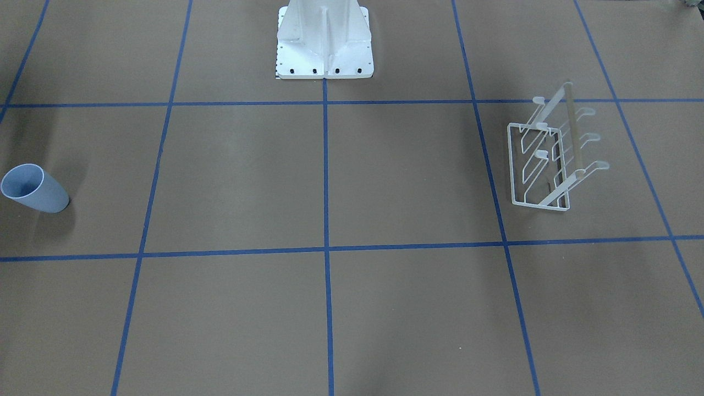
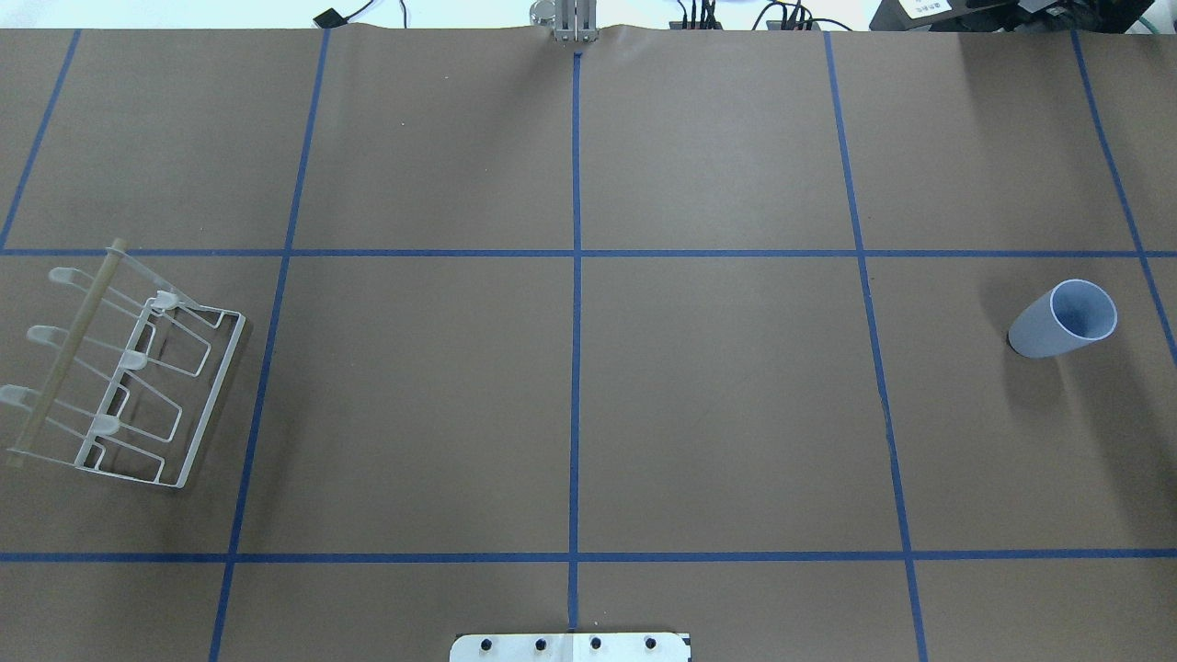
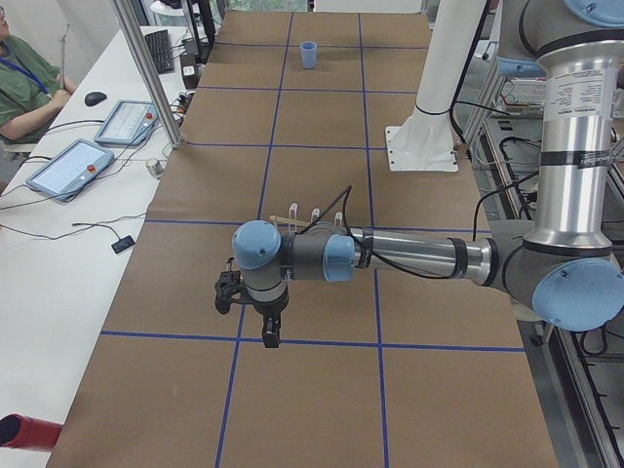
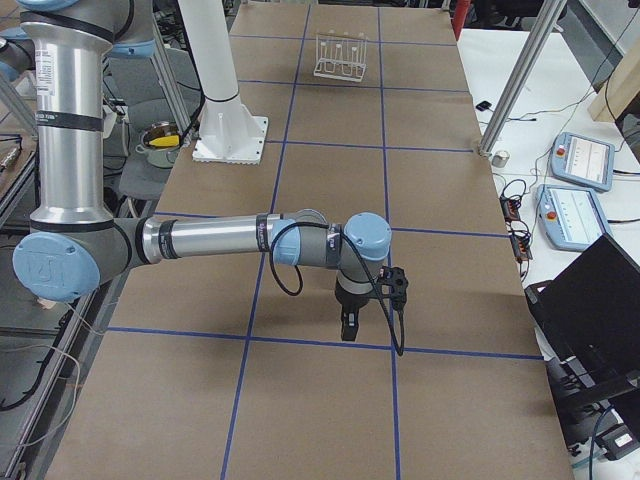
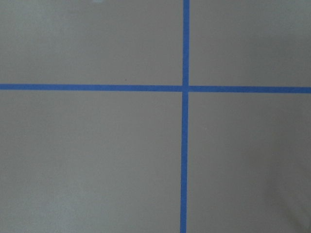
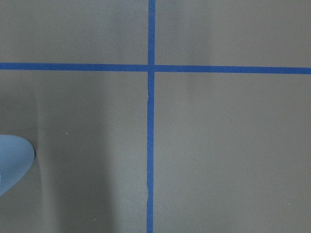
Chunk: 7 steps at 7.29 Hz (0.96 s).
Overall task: Hang cup on cup holder
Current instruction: 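Move the right gripper toward the light blue cup lying on the table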
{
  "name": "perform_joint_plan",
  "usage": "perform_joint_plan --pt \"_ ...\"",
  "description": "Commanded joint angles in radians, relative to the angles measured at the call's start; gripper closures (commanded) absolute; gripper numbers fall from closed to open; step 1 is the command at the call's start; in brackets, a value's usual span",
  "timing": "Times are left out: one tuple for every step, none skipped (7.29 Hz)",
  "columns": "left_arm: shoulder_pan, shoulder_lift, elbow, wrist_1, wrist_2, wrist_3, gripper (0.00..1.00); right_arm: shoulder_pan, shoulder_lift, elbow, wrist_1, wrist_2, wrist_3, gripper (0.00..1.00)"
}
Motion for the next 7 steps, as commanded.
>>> perform_joint_plan --pt "-0.001 0.003 -0.002 0.001 0.0 0.0 0.01 0.007 -0.002 0.002 0.001 0.004 -0.001 0.0" --pt "-0.001 0.003 -0.002 0.001 0.0 0.0 0.01 0.007 -0.002 -0.001 0.002 0.004 -0.001 0.0" --pt "-0.001 0.003 -0.002 0.001 0.0 0.001 0.01 0.007 -0.009 -0.001 0.002 0.004 0.001 0.0" --pt "0.001 0.001 -0.006 0.003 0.002 0.0 0.01 0.007 -0.015 0.008 0.002 0.002 -0.001 0.0" --pt "0.001 -0.008 -0.015 0.006 0.002 -0.003 0.01 0.007 -0.011 0.012 0.003 0.002 -0.004 0.0" --pt "-0.001 -0.01 -0.037 0.007 0.002 -0.003 0.01 0.007 -0.005 0.021 0.003 0.002 -0.001 0.0" --pt "-0.003 -0.01 -0.067 0.009 -0.008 -0.006 0.01 0.007 0.05 0.025 0.023 -0.001 0.002 0.0"
